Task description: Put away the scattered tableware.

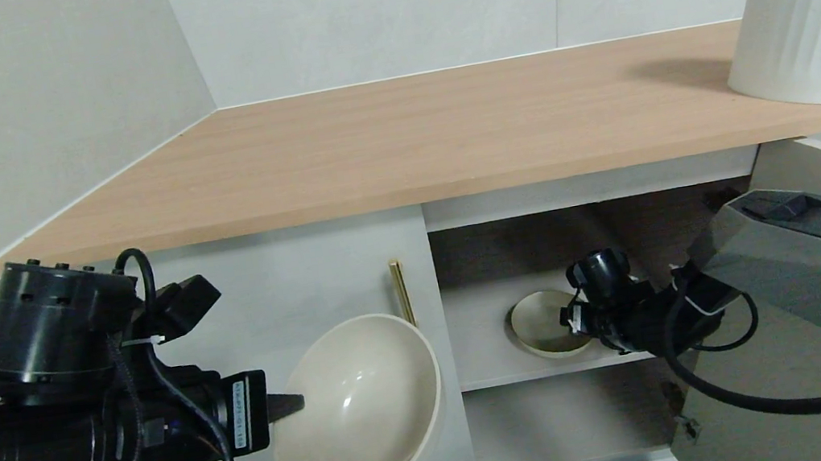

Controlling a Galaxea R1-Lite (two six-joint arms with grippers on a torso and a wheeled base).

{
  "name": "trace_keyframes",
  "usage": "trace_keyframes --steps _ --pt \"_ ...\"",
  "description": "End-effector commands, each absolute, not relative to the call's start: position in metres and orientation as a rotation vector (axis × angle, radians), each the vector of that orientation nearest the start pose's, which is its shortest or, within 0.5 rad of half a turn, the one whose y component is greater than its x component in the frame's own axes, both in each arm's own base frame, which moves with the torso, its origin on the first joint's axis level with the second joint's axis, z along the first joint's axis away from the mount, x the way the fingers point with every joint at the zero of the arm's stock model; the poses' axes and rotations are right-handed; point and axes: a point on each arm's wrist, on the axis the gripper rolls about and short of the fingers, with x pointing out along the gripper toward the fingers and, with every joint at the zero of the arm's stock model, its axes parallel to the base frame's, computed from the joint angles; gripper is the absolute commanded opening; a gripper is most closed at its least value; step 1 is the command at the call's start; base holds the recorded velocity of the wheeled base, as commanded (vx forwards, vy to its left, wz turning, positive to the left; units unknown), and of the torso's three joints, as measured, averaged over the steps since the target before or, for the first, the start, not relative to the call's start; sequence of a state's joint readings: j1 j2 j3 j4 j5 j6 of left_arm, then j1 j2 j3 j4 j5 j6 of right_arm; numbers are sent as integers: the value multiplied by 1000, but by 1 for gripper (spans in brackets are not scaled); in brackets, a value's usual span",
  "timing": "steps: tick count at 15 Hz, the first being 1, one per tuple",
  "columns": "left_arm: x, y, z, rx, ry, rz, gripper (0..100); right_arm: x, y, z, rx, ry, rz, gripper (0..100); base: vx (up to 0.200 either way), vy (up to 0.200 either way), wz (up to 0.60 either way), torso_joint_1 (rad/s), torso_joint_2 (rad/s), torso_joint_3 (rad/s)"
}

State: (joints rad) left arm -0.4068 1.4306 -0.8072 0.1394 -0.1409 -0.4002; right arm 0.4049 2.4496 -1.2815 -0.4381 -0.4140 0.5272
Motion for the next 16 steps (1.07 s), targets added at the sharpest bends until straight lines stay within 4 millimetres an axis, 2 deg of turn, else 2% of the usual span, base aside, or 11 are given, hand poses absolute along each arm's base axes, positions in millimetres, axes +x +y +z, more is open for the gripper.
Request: trace_keyframes --steps 1,2,3,6,11,13,16 --pt "200 -92 182 -264 874 -362 0 404 165 7 222 634 -173 100 0 0 0 0 0 0" --pt "198 -96 179 -262 886 -375 0 391 166 22 223 635 -148 100 0 0 0 0 0 0" --pt "198 -98 178 -260 895 -381 0 384 169 27 224 642 -121 100 0 0 0 0 0 0" --pt "201 -114 158 -258 984 -358 0 344 178 56 215 702 84 100 0 0 0 0 0 0" --pt "221 -162 93 -141 1040 -120 0 269 186 107 182 743 425 100 0 0 0 0 0 0" --pt "224 -174 73 -80 1041 -77 0 245 194 121 156 782 505 100 0 0 0 0 0 0" --pt "221 -183 68 -57 1054 -100 0 228 200 124 128 804 562 100 0 0 0 0 0 0"
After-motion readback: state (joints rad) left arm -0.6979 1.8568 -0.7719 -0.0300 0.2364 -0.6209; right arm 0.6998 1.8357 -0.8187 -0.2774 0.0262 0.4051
